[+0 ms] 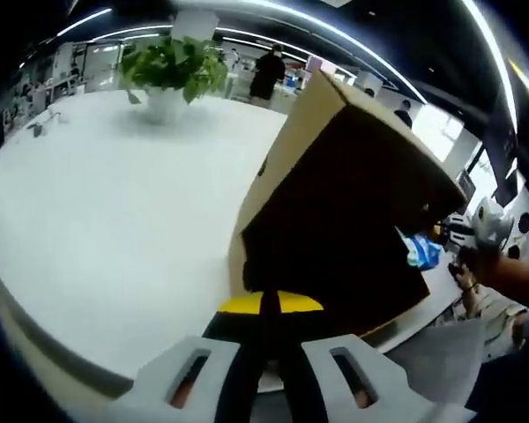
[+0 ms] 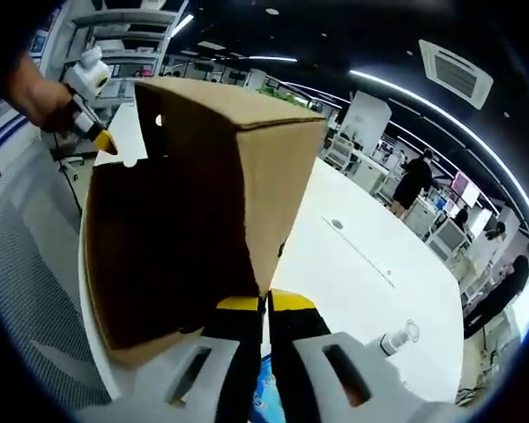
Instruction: Operate the shoe box by opening the lid, removing the specified soft item, and placing it in the target area until the item is outside and the box remains undamaged.
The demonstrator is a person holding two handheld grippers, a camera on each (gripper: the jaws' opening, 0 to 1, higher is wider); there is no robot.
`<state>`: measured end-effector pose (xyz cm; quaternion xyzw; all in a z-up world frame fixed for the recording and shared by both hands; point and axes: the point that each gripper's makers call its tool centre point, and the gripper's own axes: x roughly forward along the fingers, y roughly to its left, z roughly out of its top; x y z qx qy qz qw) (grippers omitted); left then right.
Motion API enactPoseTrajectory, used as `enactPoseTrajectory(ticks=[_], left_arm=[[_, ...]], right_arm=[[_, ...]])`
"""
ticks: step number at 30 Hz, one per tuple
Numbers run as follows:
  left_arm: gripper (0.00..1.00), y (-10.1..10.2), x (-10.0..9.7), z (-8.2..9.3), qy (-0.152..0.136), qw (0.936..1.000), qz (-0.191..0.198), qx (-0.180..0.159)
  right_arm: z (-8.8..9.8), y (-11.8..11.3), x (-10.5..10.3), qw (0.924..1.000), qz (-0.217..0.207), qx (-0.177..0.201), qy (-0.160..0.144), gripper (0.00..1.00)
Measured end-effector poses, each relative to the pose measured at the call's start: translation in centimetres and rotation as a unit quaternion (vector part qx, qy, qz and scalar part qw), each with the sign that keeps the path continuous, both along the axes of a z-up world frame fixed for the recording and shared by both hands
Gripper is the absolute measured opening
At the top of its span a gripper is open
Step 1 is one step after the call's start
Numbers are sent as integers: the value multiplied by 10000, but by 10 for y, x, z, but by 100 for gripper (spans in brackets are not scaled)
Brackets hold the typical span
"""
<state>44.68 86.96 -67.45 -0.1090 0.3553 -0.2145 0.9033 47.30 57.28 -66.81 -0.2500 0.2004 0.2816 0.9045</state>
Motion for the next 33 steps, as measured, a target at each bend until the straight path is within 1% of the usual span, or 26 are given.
enactPoseTrajectory(ticks=[1,4,7,8,12,16,18,21,23,26,33], left_arm=[[0,-5,1,10,-82,9999,-64,-59],[0,-9,5,27,-242,9996,-141,-83],[0,-14,10,41,-385,9989,-214,-139],[0,-17,11,45,-454,9984,-310,-148],[1,-19,10,48,-554,9975,-429,-45],[0,-17,8,47,-517,9977,-443,-32],[1,-17,7,50,-555,9975,-444,-43],[1,-16,7,51,-632,9966,-529,95],[1,-15,7,50,-612,9967,-522,95],[0,-14,6,48,-592,9966,-551,137],[0,-17,2,47,-590,9960,-650,152]], right_arm=[[0,0,0,10000,13,-16,-9,0],[-1,0,-1,10000,-5,15,-40,0],[-1,0,-2,10000,-19,58,-50,0],[-1,0,-3,10000,-19,49,-60,0],[-1,1,-4,9999,-52,60,-72,0],[-1,1,-4,9999,-69,70,-76,0],[-2,2,-5,10000,-29,16,-78,0],[-2,1,-4,10000,-21,-2,-82,0],[-2,2,-5,9999,3,-61,-105,0],[-3,3,-6,9999,4,-53,-100,0],[-4,7,-14,9998,120,-148,-100,1]])
